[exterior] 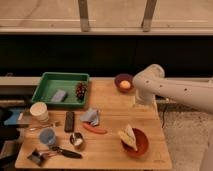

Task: Place fork in paper cup

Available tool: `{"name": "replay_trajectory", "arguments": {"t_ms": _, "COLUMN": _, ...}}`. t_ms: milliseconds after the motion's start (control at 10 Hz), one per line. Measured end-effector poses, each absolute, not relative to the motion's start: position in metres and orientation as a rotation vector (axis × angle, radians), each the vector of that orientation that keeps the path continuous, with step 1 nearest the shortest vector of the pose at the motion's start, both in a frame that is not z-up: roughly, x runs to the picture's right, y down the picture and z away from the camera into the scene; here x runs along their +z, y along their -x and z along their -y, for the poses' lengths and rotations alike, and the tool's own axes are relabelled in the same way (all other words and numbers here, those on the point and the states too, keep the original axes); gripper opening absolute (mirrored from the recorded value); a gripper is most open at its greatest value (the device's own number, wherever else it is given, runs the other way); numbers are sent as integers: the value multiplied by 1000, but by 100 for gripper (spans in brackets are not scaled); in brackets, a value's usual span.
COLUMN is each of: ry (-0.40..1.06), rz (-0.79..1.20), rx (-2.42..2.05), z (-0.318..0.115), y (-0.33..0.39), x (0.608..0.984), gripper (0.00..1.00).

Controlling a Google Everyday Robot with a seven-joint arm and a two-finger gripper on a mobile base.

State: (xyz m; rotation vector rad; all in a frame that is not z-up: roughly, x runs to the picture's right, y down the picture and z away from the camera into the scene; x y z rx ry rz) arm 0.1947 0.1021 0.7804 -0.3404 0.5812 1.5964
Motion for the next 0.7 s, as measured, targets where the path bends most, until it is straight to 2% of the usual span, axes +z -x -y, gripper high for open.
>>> {"name": "replay_trajectory", "arguments": {"t_ms": 300, "ry": 377, "rz": -527, "rx": 1459, "z": -103, "y": -116, "x": 780, "gripper": 80}}
{"name": "replay_trajectory", "arguments": {"t_ms": 700, "ry": 445, "rz": -417, "rx": 1240, "z": -136, "y": -10, "x": 743, "gripper": 80}}
